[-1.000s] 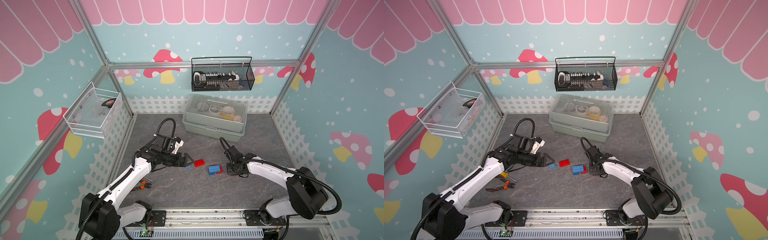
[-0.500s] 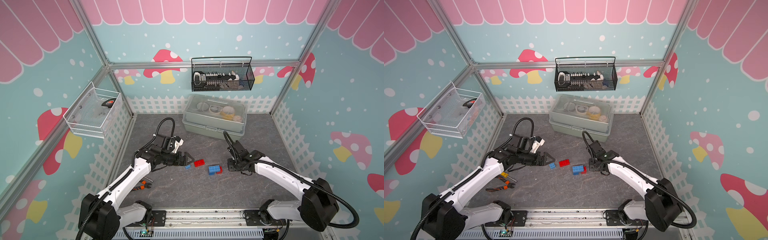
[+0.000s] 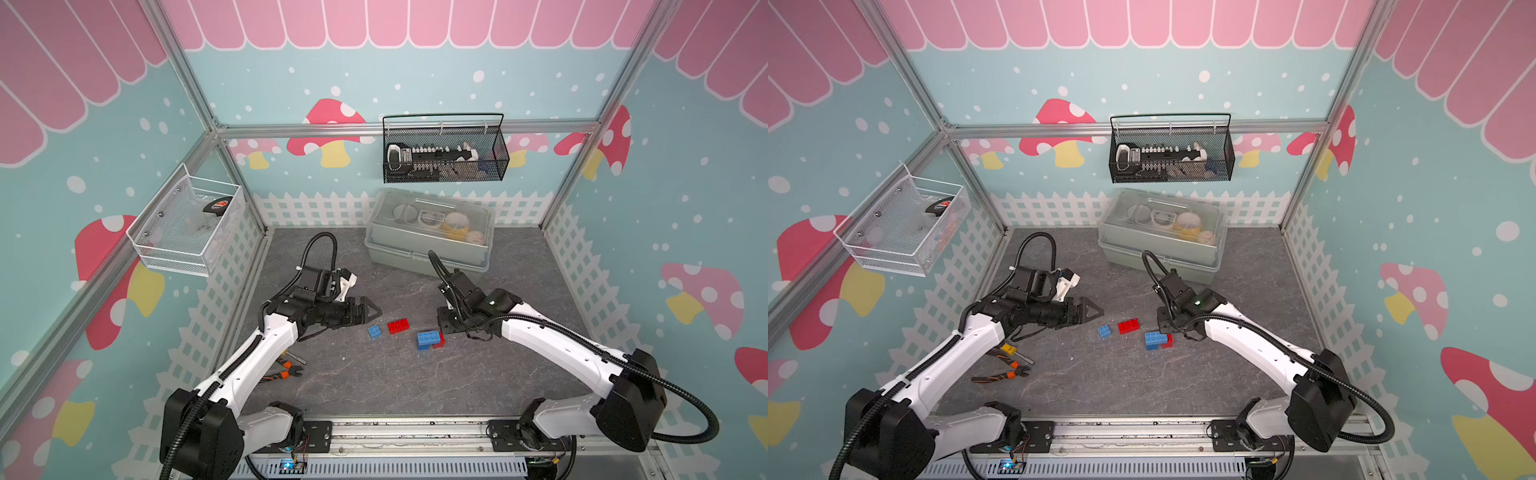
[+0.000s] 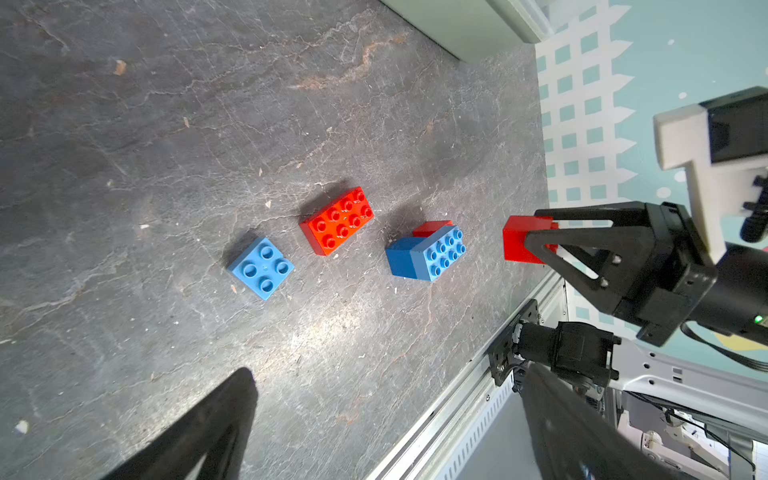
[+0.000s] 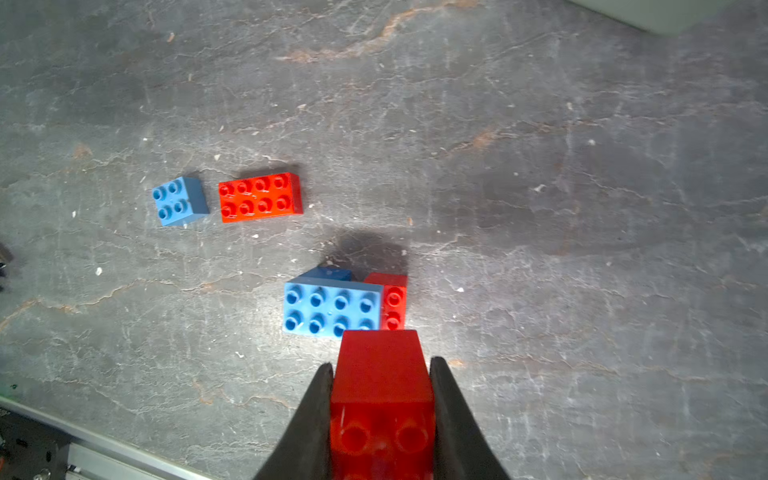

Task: Assemble a giraffe with lego
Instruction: Assemble the lego brick with the lego brick.

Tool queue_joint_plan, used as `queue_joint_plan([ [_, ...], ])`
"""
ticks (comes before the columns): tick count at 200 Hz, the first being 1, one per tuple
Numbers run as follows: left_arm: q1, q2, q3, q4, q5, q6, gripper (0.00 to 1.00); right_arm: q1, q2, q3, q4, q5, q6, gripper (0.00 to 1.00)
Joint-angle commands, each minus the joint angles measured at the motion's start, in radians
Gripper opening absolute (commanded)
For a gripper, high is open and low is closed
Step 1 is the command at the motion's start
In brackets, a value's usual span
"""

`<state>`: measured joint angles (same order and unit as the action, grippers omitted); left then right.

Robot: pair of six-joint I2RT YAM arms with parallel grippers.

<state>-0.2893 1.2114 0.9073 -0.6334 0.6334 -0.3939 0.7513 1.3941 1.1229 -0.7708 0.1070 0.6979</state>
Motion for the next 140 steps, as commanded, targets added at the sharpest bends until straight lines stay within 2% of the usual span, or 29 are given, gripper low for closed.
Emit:
queue_joint_plan([
  [1,0.004,-0.019,-0.016,0.018,0.014,-0.006,0.99,0.038,0.05,0.054,-0.029,0.016,0.021,0.24],
  [39,0.004,-0.024,-0.018,0.019,0.013,-0.008,0.99,0.095,0.128,0.129,-0.061,0.065,0.043,0.24],
  [140,0.003,-0.041,-0.022,0.018,0.006,-0.01,0.99,0.161,0.253,0.181,-0.068,0.107,0.116,0.21],
])
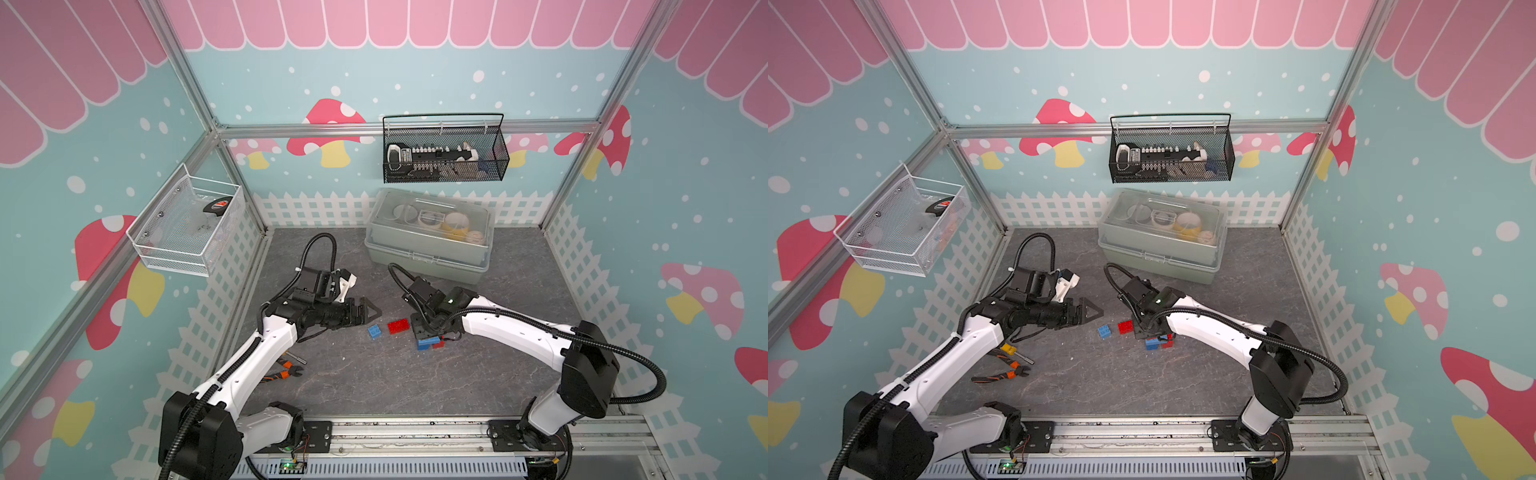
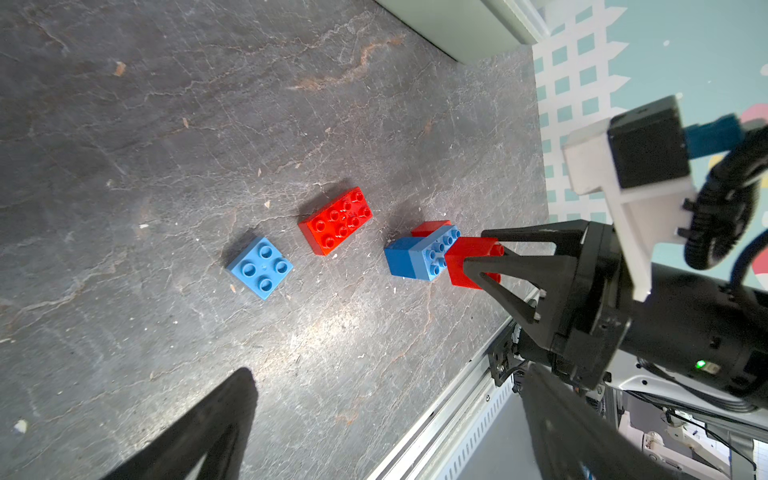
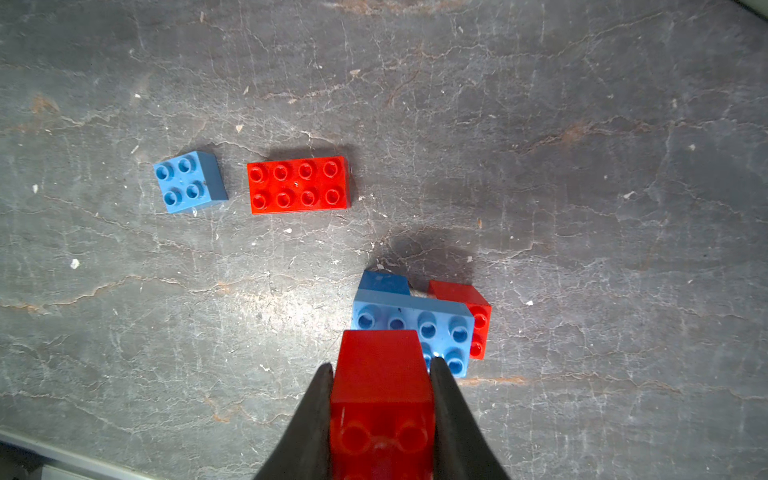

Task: Assemble a giraffe with lego
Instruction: Assemble the lego brick with the lego brick.

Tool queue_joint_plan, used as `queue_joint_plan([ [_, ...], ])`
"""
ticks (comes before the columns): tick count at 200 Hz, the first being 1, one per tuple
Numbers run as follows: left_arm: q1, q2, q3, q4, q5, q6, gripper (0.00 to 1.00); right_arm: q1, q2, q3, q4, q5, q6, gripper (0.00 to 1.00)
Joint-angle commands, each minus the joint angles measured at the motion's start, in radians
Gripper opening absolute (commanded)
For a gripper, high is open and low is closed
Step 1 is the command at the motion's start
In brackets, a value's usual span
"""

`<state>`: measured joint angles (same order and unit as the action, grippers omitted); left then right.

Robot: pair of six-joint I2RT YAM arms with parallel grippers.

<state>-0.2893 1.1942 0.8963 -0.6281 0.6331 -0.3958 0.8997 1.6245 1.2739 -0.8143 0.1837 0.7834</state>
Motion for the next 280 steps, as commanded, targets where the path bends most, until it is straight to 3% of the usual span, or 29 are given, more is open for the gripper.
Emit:
queue_joint_plan([
  [1,0.003,-0.024,-0.011,0.013,0.006,-0.008,0.99,0.013,0.023,0.03,-0.024,0.031,0.031,0.21],
  [222,0.004,-0.031,-0.016,0.015,-0.004,-0.008,0.99,0.015,0.071,-0.013,0.017,0.027,0.081,0.21],
  [280,0.003,-0.039,-0.02,0.015,-0.006,-0.01,0.99,0.013,0.101,0.043,-0.085,0.034,0.134,0.21],
])
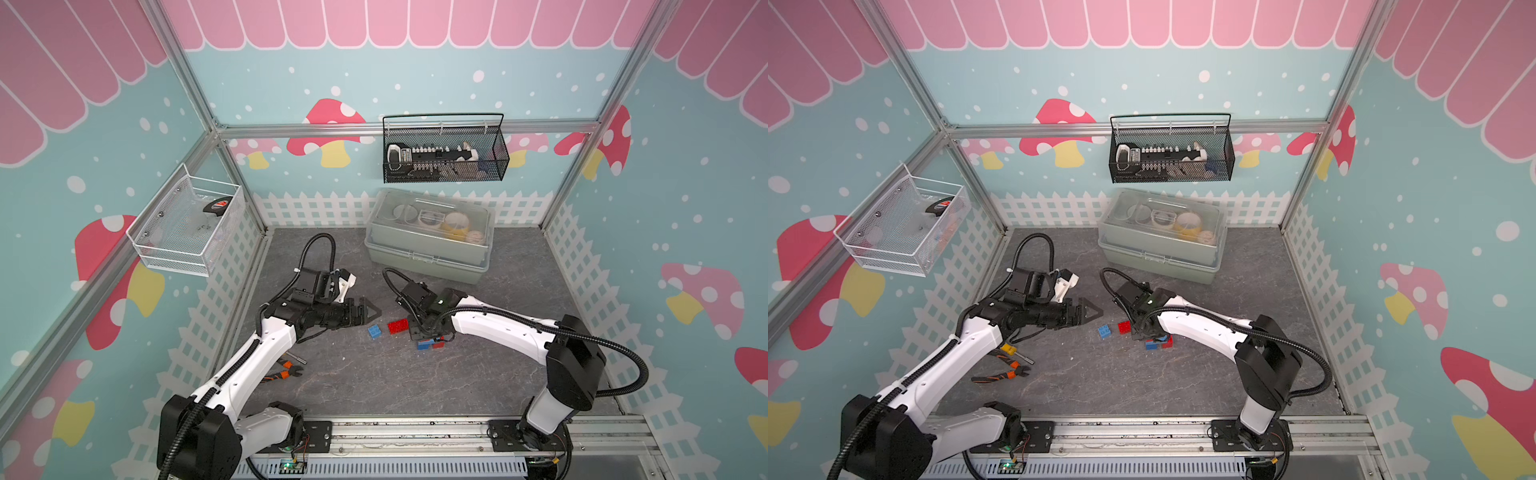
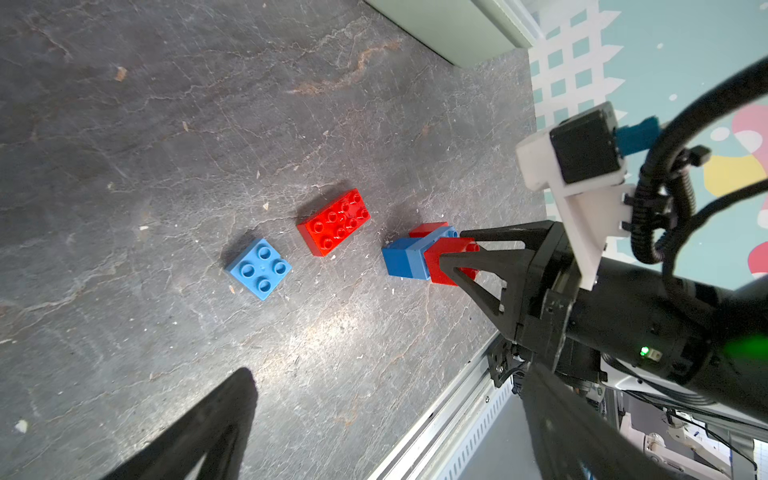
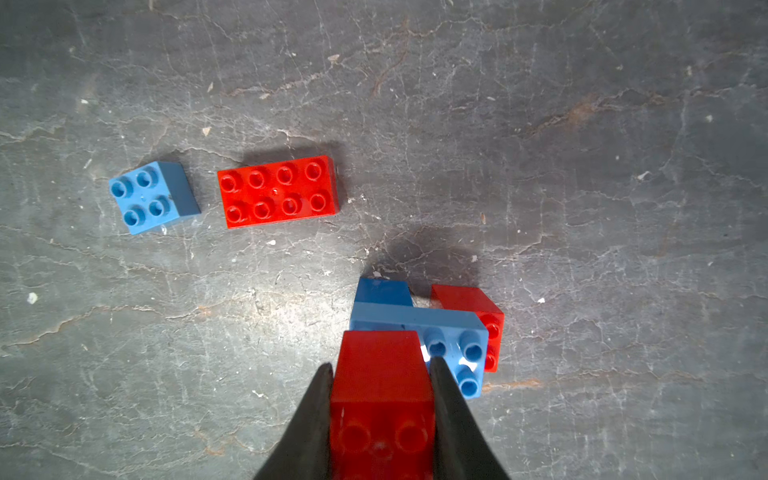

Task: Assemble a giraffe with lego
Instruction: Assemble the lego brick with the lego brick.

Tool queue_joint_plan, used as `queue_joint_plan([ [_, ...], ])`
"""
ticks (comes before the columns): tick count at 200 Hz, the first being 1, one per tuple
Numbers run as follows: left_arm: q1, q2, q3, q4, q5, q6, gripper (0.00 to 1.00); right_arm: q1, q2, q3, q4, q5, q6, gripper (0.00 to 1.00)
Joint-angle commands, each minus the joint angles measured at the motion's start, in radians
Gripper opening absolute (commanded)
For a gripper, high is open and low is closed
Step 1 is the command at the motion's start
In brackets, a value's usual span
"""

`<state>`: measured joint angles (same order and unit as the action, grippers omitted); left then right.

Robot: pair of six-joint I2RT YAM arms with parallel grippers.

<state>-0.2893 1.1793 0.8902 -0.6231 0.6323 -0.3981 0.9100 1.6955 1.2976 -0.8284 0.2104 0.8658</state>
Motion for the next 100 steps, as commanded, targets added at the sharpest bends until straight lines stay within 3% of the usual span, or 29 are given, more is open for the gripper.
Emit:
queue_joint_plan([
  [1,0.004,-0.025,-0.014,0.01,-0.005,-0.007,0.99,0.003,0.029,0.019,-0.071,0.007,0.053,0.21],
  [100,0.002,-0.026,-0.016,0.01,-0.017,-0.008,0.99,0.0,0.052,0.006,-0.054,-0.015,-0.002,0.2],
])
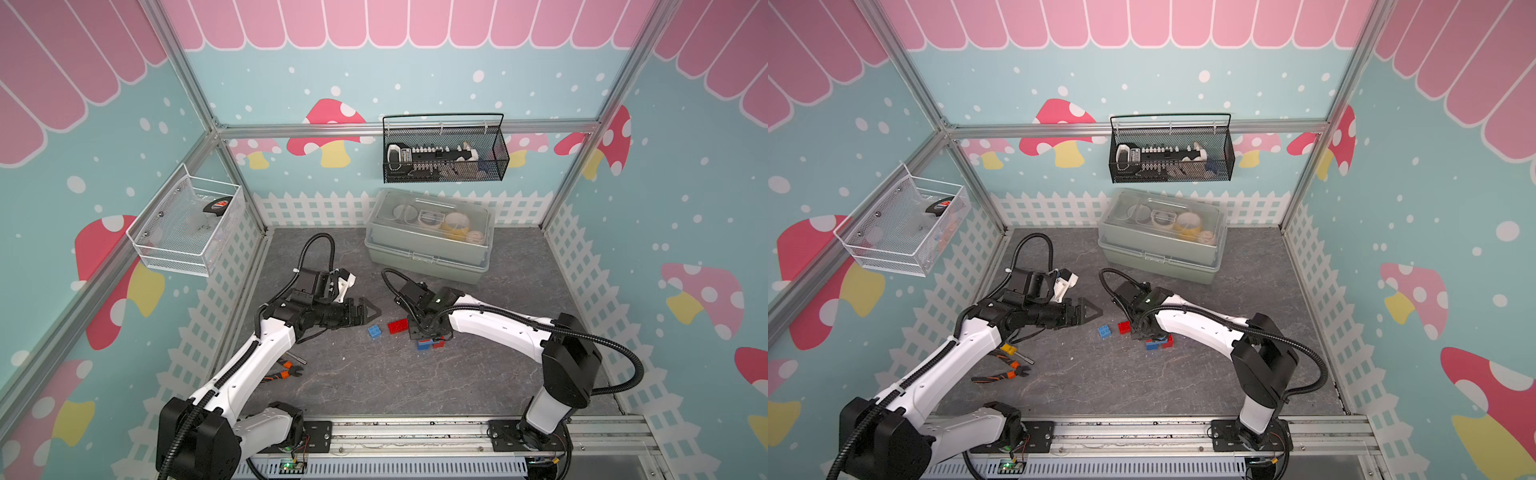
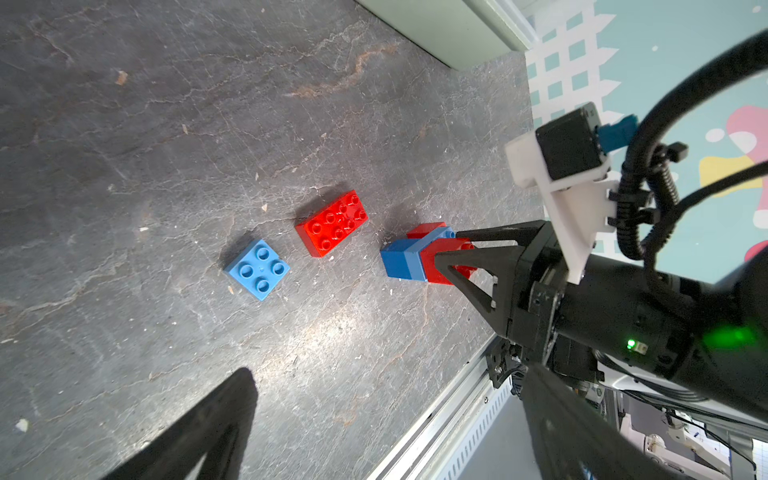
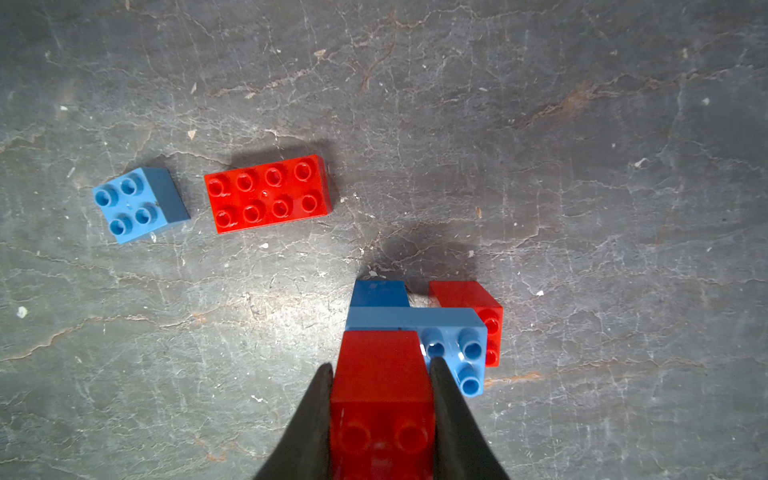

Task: Assemble a giraffe with lego
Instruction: Assemble the lego brick with the lego brick.

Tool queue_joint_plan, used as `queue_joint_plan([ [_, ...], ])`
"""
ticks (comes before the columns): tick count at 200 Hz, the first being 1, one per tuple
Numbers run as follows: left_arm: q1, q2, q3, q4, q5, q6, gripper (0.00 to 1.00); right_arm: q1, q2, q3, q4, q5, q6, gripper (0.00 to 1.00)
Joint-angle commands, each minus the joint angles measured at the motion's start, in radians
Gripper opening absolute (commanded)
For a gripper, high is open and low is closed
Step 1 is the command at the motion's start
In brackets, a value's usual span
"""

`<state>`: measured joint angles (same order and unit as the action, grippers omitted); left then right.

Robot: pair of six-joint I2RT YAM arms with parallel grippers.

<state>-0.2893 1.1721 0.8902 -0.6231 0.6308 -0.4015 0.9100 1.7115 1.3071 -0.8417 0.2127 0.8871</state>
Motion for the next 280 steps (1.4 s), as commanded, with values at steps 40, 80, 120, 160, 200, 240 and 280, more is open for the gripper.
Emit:
queue_joint_plan([
  [40,0.002,-0.015,-0.017,0.01,-0.018,-0.006,0.99,-0.009,0.045,-0.022,-0.04,-0.039,-0.049,0.2],
  [80,0.003,-0.017,-0.017,0.01,-0.024,-0.004,0.99,-0.01,0.05,-0.065,-0.039,-0.033,-0.044,0.2],
  [120,0.003,-0.014,-0.016,0.01,-0.025,-0.004,0.99,-0.01,0.066,-0.1,-0.032,-0.044,-0.051,0.2],
  [160,0.002,-0.013,-0.016,0.01,-0.025,-0.004,0.99,-0.009,0.097,-0.124,-0.03,-0.065,-0.063,0.19],
  [200,0.002,-0.011,-0.017,0.01,-0.027,-0.003,0.99,-0.021,0.087,-0.115,-0.072,-0.013,-0.084,0.19],
  [240,0.002,-0.008,-0.016,0.01,-0.026,-0.004,0.99,-0.078,0.046,-0.135,-0.074,-0.004,-0.115,0.19],
  [280,0.003,-0.006,-0.016,0.01,-0.029,-0.004,0.99,-0.101,0.001,-0.125,-0.071,0.007,-0.128,0.2],
])
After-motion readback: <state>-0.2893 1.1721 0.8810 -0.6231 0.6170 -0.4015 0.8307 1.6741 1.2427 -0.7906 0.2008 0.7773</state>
